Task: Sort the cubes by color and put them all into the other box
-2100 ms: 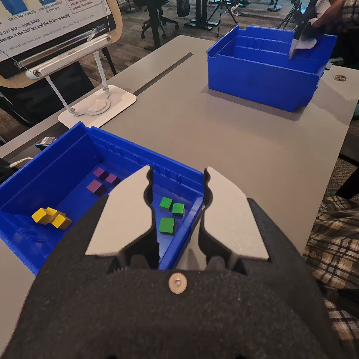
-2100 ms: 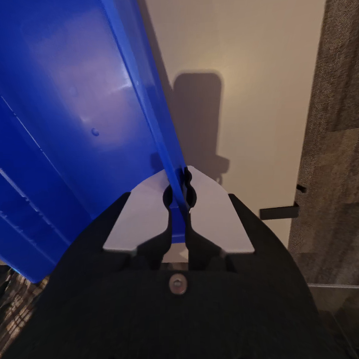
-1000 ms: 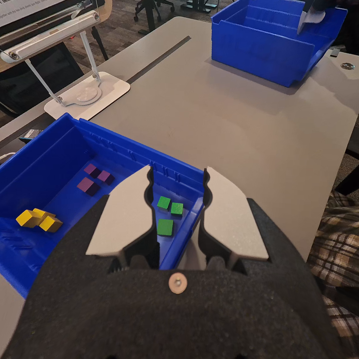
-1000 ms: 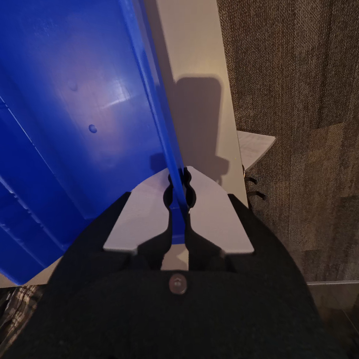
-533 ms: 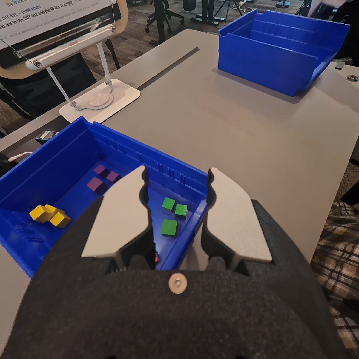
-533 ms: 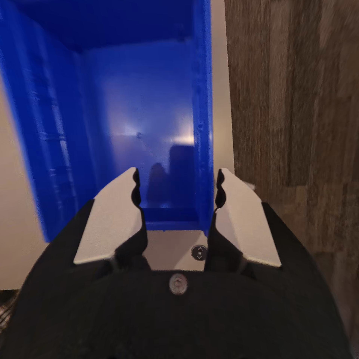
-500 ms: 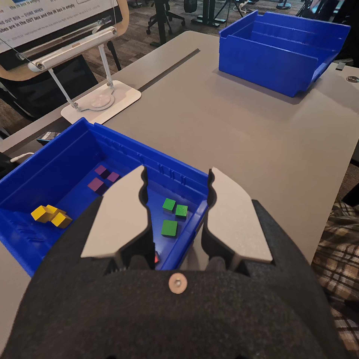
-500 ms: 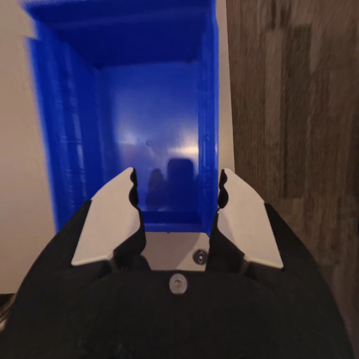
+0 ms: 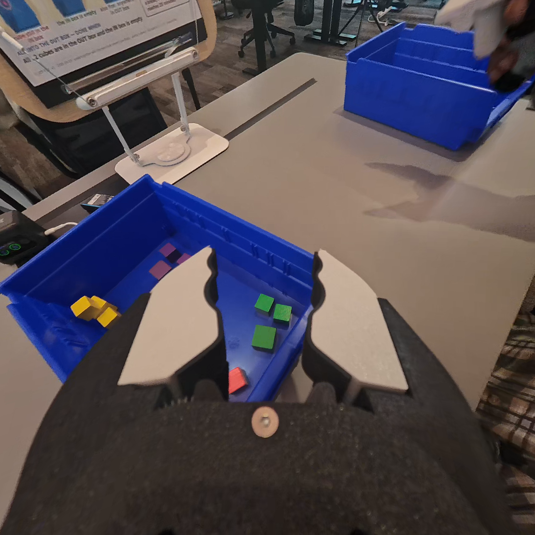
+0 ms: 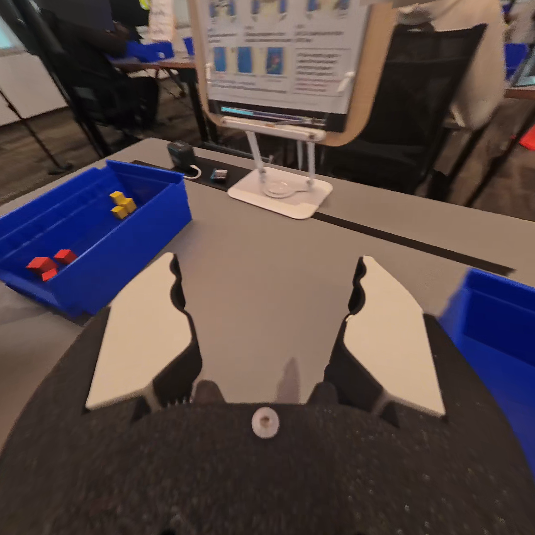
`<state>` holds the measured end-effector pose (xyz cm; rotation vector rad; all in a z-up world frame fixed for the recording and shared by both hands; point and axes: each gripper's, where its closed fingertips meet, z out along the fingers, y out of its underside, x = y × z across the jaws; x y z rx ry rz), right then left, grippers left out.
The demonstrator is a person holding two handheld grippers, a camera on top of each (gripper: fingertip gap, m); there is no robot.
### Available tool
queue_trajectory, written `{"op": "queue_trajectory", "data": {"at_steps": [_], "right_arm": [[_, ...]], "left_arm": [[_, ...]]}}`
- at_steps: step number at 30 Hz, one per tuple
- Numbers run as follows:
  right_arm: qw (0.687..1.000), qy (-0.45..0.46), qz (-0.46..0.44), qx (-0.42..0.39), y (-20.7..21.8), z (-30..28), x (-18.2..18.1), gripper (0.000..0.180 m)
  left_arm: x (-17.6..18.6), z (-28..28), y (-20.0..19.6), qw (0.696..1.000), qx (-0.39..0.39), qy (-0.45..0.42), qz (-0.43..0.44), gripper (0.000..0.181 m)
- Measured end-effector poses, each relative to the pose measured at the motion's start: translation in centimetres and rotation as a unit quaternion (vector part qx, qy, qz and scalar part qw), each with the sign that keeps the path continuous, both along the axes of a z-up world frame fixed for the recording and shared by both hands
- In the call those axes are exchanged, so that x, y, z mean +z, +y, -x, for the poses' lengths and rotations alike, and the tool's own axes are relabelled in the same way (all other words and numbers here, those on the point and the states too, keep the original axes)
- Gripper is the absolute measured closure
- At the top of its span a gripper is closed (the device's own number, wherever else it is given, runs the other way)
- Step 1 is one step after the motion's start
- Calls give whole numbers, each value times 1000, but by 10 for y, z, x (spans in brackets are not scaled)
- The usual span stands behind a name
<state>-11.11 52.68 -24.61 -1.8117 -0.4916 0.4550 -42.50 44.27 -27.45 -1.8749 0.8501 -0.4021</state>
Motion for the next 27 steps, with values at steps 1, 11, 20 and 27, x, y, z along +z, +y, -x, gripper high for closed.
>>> {"op": "queue_trajectory", "data": {"at_steps": [1, 11, 20, 27], "right_arm": [[1000, 6, -12, 13, 4, 14, -13, 68], [989, -69, -124, 44, 46, 53, -101, 70], [992, -24, -92, 82, 33, 61, -107, 83], [990, -33, -86, 105, 21, 70, -105, 92]], "left_arm": [[-1, 2, 2, 1000, 5, 1, 1, 118], [-29, 65, 33, 987, 142, 77, 22, 98], [-55, 131, 25, 955, 266, 78, 109, 77], [-74, 143, 27, 937, 279, 88, 191, 83]]}}
